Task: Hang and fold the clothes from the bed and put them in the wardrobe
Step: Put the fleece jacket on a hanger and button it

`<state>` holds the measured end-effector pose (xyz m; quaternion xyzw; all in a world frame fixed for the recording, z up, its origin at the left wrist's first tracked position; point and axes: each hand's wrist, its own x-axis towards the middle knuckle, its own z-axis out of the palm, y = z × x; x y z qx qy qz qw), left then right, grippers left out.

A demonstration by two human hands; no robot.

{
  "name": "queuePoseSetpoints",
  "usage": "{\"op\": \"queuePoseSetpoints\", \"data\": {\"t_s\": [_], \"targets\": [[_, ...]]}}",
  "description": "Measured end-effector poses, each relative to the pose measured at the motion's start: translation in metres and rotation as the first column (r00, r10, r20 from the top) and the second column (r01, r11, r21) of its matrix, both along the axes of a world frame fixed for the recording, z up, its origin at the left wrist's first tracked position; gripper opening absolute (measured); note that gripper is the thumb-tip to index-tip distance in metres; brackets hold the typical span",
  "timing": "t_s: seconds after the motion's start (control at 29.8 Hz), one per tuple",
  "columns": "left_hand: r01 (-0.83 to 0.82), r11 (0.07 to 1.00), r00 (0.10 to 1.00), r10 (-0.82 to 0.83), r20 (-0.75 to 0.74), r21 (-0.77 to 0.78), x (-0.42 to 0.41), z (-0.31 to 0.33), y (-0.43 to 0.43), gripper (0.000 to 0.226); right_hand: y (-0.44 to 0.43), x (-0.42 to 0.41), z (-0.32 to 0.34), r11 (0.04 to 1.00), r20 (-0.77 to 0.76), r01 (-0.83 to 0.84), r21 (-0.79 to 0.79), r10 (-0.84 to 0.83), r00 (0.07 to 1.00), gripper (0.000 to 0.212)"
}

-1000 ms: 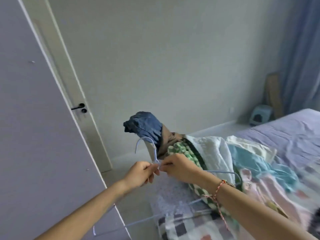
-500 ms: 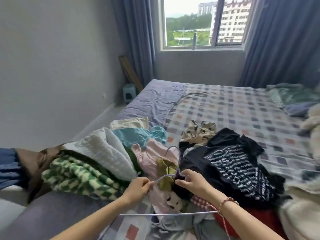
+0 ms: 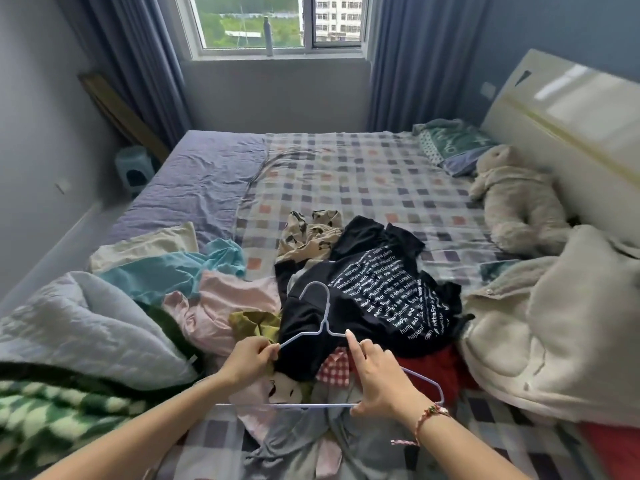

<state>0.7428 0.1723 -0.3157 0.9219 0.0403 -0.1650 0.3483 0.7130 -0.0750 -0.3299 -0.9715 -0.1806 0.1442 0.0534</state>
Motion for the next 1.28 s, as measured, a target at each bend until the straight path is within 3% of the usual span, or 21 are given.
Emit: {"op": "queuePoseSetpoints", "data": {"t_s": [0.17,0.34,0.54,0.67,0.77,0.87,0.91,1.01,1.14,1.21,1.28], "targets": [[0.053,0.983,0.994,-0.036,-0.099,0.177,0.039,-0.019,-0.011,0.011,-0.019,0.037,-0.022,0.997,-0.025,0.082,-0.016,-0.082,0.996,0.122],[0.186,0.918,0.982,-0.158,-0.108,0.349,0.073,-0.042,-0.038,0.033,-0.036,0.083,-0.055,0.989,-0.006,0.147,-0.024,-0.148,0.989,0.12],[0.324,0.871,0.946,-0.3,-0.121,0.37,0.106,-0.063,-0.112,0.039,-0.074,0.125,-0.103,0.97,-0.044,0.232,-0.069,-0.235,0.971,0.12],[0.428,0.838,0.902,-0.419,-0.103,0.339,0.134,-0.065,-0.174,0.041,-0.122,0.131,-0.124,0.912,-0.108,0.406,0.053,-0.399,0.91,0.094],[0.474,0.833,0.876,-0.478,-0.059,0.284,0.154,-0.063,-0.226,0.037,-0.184,0.127,-0.121,0.715,-0.098,0.657,0.242,-0.655,0.749,0.071],[0.563,0.796,0.821,-0.57,-0.034,0.223,0.17,-0.061,-0.296,0.041,-0.278,0.114,-0.114,0.345,-0.059,0.882,0.321,-0.922,0.382,0.062],[0.576,0.791,0.811,-0.584,-0.025,0.205,0.172,-0.06,-0.312,0.041,-0.301,0.11,-0.111,0.269,-0.028,0.906,0.327,-0.956,0.294,0.061],[0.645,0.749,0.759,-0.65,-0.017,0.148,0.174,-0.059,-0.375,0.036,-0.366,0.098,-0.106,0.181,0.064,0.924,0.337,-0.984,0.169,0.065],[0.737,0.667,0.674,-0.738,-0.044,0.113,0.17,-0.061,-0.456,0.028,-0.407,0.096,-0.109,0.205,0.28,0.947,0.248,-0.951,0.133,0.078],[0.751,0.646,0.655,-0.754,-0.04,0.135,0.17,-0.06,-0.47,0.04,-0.413,0.108,-0.103,0.11,0.278,0.96,0.256,-0.96,0.036,0.085],[0.759,0.627,0.639,-0.769,-0.014,0.174,0.17,-0.058,-0.477,0.044,-0.425,0.115,-0.096,-0.002,0.226,0.983,0.182,-0.973,-0.044,0.073]]}}
